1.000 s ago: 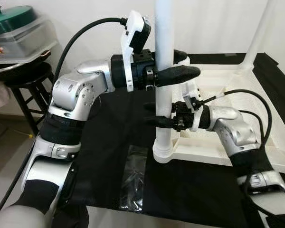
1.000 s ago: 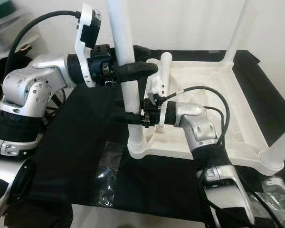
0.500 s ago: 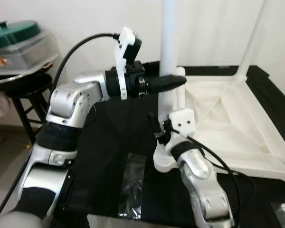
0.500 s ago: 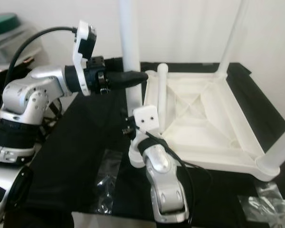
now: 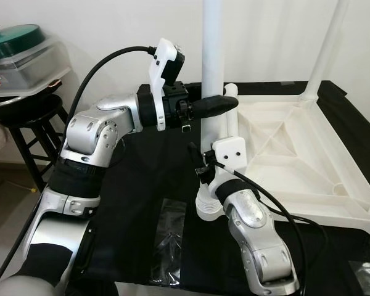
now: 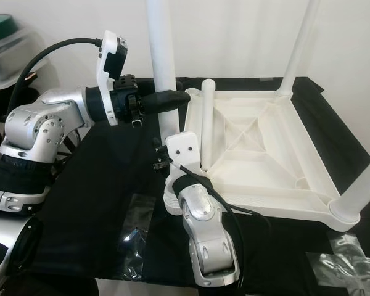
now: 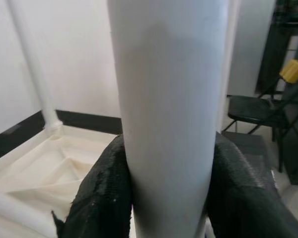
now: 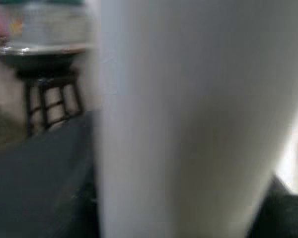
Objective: Building children table
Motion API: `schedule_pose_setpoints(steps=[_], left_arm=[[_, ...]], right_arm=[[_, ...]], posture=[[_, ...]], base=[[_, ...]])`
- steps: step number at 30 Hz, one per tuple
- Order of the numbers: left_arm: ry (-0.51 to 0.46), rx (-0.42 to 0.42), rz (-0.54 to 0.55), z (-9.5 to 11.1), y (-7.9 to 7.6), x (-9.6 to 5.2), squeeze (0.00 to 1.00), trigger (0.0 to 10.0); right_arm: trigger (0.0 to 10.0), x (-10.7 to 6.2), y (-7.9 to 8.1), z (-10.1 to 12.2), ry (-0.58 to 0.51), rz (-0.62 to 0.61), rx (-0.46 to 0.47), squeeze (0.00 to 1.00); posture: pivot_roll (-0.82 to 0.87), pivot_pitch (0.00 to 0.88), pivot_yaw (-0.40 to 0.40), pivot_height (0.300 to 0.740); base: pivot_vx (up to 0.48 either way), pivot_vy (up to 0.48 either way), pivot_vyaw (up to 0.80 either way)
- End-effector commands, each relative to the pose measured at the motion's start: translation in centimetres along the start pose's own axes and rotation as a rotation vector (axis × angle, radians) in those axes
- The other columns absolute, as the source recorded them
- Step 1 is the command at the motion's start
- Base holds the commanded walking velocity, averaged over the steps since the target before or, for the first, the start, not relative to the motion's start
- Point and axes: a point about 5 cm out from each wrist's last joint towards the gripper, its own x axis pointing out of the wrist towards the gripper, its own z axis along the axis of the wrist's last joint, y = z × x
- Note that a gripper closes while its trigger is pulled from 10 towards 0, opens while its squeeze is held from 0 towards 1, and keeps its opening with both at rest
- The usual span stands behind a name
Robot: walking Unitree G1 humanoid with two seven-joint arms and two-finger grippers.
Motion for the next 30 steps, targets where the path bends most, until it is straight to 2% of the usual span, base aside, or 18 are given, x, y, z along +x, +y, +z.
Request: schedule_pose_setpoints(steps=[1,2,3,4,5,6,7,8,9,11,15,22,23,30], left_arm=[[0.021,0.014,-0.009,-0.1,-0.2,0.0,0.0,0.0],[0.022,0.015,-0.011,-0.2,-0.3,-0.1,0.0,0.0],[0.022,0.015,-0.011,-0.2,-0.3,-0.1,0.0,0.0],[0.022,0.015,-0.013,-0.2,-0.3,-0.1,0.0,0.0],[0.024,0.016,-0.017,-0.2,-0.4,-0.2,0.0,0.0],[0.026,0.017,-0.019,-0.2,-0.4,-0.3,0.0,0.0],[0.026,0.017,-0.019,-0.2,-0.4,-0.3,0.0,0.0],[0.027,0.017,-0.02,-0.2,-0.4,-0.3,0.0,0.0],[0.027,0.018,-0.024,-0.2,-0.5,-0.3,0.0,0.0],[0.027,0.018,-0.026,-0.2,-0.5,-0.3,0.0,0.0],[0.031,0.02,-0.042,-0.2,-0.8,-0.2,0.0,0.0],[0.035,0.025,-0.05,0.0,-0.9,-0.1,0.0,0.0],[0.034,0.028,-0.052,0.1,-0.9,-0.1,0.0,0.0],[0.027,0.032,-0.06,0.2,-1.0,0.0,0.0,0.0]], right_arm=[[10.0,0.6,-1.6,1.1,-0.062,0.104,0.038,1.0],[10.0,0.6,-2.7,2.0,-0.093,0.179,0.02,1.0],[10.0,0.6,-2.7,2.0,-0.093,0.179,0.02,1.0],[10.0,0.6,-3.7,2.9,-0.12,0.255,-0.007,1.0],[10.0,0.3,-4.6,3.8,-0.131,0.362,-0.05,0.83],[10.0,0.1,-5.5,4.5,-0.132,0.461,-0.091,0.83],[10.0,0.1,-5.5,4.5,-0.132,0.461,-0.091,0.83],[10.0,-0.1,-6.0,4.9,-0.127,0.518,-0.114,0.83],[10.0,-0.1,-6.7,5.1,-0.114,0.59,-0.116,0.0],[10.0,-0.1,-7.1,5.1,-0.107,0.628,-0.11,0.0],[10.0,1.4,-8.6,4.6,-0.09,0.702,-0.054,0.0],[9.9,2.1,-9.0,4.0,-0.06,0.745,-0.033,0.0],[0.3,2.2,-8.9,3.5,-0.047,0.781,-0.02,0.0],[0.0,2.4,-8.4,1.7,-0.013,0.816,-0.01,0.0]], posture=[[-0.04,0.057,0.058,0.74],[-0.04,0.056,0.057,0.74],[-0.04,0.056,0.057,0.74],[-0.03,0.054,0.054,0.74],[-0.03,0.05,0.052,0.74],[-0.03,0.05,0.052,0.74],[-0.03,0.05,0.052,0.74],[-0.03,0.05,0.052,0.74],[-0.03,0.042,0.055,0.74],[-0.03,0.042,0.055,0.74],[-0.01,0.049,0.063,0.74],[0.0,0.05,0.063,0.74],[0.0,0.054,0.061,0.74],[-0.01,0.057,0.069,0.74]], base=[[0.0,0.0,0.0],[0.0,0.0,0.0],[0.0,0.0,0.0],[0.0,0.0,0.0],[0.0,0.0,0.0],[0.0,0.0,0.0],[0.0,0.0,0.0],[0.0,0.0,0.0],[0.0,0.0,0.0],[0.0,0.0,0.0],[0.0,0.0,0.0],[0.0,0.0,0.0],[0.0,0.0,0.0],[0.0,0.0,0.0]])
